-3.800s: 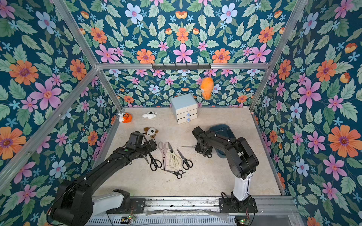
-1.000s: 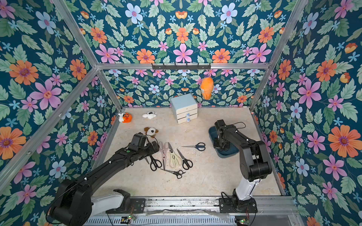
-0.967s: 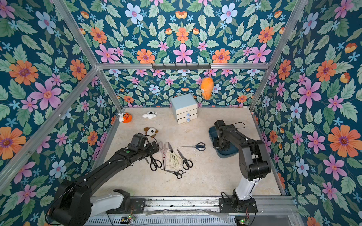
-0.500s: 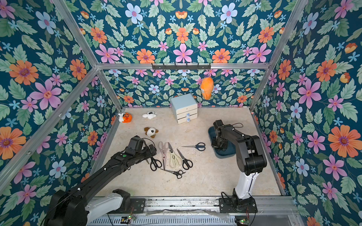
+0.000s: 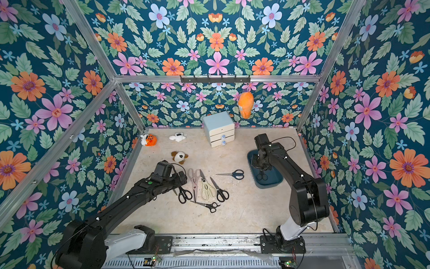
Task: Put the scissors into the storage box
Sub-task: Pick up the scissors from the center of the board.
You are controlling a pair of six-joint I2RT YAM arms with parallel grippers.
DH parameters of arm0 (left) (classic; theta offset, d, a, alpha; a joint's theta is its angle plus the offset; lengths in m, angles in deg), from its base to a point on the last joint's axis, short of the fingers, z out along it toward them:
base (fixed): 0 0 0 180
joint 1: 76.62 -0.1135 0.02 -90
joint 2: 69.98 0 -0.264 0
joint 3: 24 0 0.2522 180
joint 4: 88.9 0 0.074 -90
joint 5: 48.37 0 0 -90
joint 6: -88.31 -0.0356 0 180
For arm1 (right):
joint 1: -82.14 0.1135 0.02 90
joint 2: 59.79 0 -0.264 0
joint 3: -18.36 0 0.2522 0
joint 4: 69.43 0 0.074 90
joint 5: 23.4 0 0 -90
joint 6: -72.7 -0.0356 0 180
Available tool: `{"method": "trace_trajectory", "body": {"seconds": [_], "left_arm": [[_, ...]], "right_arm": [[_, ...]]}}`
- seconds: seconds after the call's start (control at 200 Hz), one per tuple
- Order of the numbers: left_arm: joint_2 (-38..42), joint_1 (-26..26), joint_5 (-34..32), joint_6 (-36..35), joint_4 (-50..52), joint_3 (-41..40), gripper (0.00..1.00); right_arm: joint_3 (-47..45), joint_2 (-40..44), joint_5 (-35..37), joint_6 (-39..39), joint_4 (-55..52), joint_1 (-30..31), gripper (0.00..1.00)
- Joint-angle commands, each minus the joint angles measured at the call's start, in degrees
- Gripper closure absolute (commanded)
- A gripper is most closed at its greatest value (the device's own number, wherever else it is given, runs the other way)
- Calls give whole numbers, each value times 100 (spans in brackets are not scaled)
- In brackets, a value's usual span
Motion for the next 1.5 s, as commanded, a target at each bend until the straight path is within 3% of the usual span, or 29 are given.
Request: {"method": "trace_trajectory", "body": {"seconds": [0.0,0.255,0.47,1.0,1.494], "left_arm": [[-225,-4,191,-149,-201,115,1],[-645,-4,485,-177,-358,302,1],[-654,-1,500,-114,-366,248,1],[-443,-1,207,120,-323,97,1],[-486,-2,87,136,-243,195,1]], "right_arm": [[37,189,256,-192,-382,384,73],[83,178,160,-622,-27,1409,73],[444,-672,30,-444,-52,1828,72],[788,-1652,406,1558,-506,1838,68],[725,-2034,354,1995,33,1703,76]]}}
